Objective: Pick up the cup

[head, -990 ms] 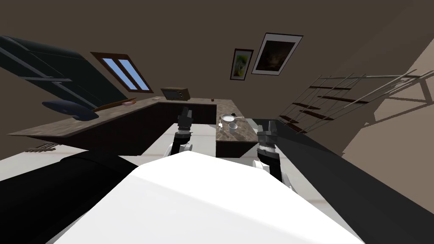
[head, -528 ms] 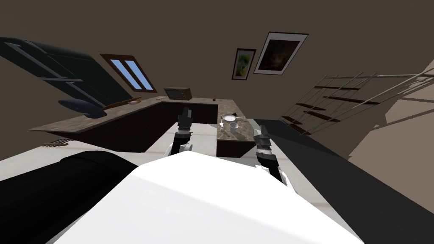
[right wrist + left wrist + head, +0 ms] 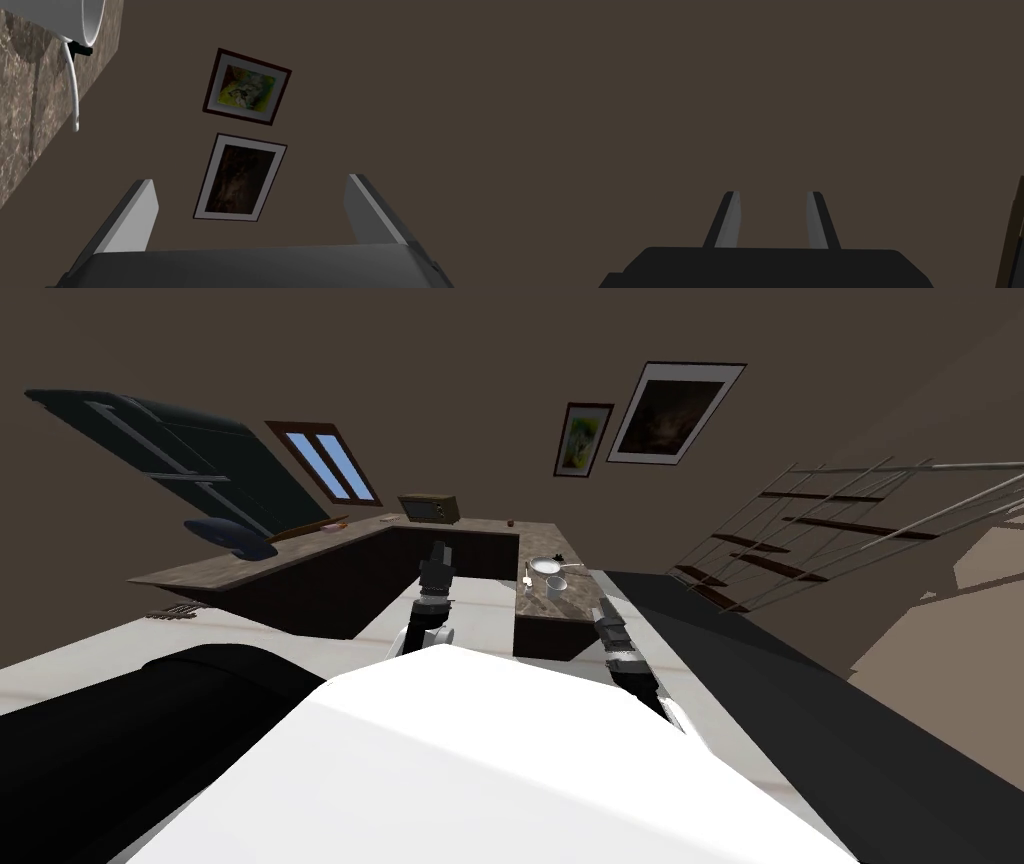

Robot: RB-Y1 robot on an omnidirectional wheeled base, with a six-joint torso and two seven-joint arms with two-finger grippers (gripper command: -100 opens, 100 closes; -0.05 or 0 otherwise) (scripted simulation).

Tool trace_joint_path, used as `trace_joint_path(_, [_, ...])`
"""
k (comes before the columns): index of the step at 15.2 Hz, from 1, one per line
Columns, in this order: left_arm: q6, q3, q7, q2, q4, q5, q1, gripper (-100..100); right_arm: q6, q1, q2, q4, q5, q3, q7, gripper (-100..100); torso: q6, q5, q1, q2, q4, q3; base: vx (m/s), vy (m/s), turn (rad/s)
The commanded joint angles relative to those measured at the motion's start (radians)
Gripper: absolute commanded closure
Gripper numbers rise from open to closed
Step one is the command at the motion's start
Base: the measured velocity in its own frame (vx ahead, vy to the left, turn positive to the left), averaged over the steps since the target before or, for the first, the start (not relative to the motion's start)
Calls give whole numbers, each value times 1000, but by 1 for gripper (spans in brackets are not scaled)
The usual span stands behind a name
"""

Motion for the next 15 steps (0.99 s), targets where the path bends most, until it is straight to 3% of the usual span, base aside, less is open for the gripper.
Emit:
trace_joint_path(1, [0,0,0,0,0,0,0,0,9,7,-50,19,8,8,-7,-100,0,0,0,0,0,0,-44,21,98])
trace_joint_path(2, [0,0,0,0,0,0,0,0,9,7,-55,19,8,8,-7,-100,0,0,0,0,0,0,-31,14,29])
trace_joint_path(3, [0,0,0,0,0,0,0,0,11,20,-88,56,18,18,-15,-100,0,0,0,0,0,0,-34,25,97])
trace_joint_path(5, [0,0,0,0,0,0,0,0,11,20,-114,56,18,18,-15,-100,0,0,1,0,0,0,-34,22,83])
trace_joint_path(6, [0,0,0,0,0,0,0,0,11,34,-150,93,29,28,-23,-100,0,0,1,0,0,0,-30,26,130])
trace_joint_path(8, [0,0,0,0,0,0,0,0,11,34,-174,93,29,28,-23,-100,0,0,1,0,0,0,-30,28,78])
trace_joint_path(9, [0,0,0,0,0,0,0,0,11,48,-210,131,41,38,-31,-100,0,0,1,-1,0,0,-33,40,128])
trace_joint_path(11, [0,0,0,0,0,0,0,0,11,48,-235,131,41,38,-31,-100,0,1,2,0,0,0,-29,38,94])
trace_joint_path(12, [0,0,0,0,0,0,0,0,10,63,-273,169,53,48,-40,-100,0,0,2,-1,0,0,-30,39,146])
trace_joint_path(14, [0,0,0,0,0,0,0,0,10,63,-297,169,53,48,-40,-100,0,1,2,-1,0,0,-27,40,112])
trace_joint_path(15, [0,0,0,0,0,0,0,0,8,77,-334,207,67,57,-48,-100,0,1,2,-1,0,0,-23,48,149])
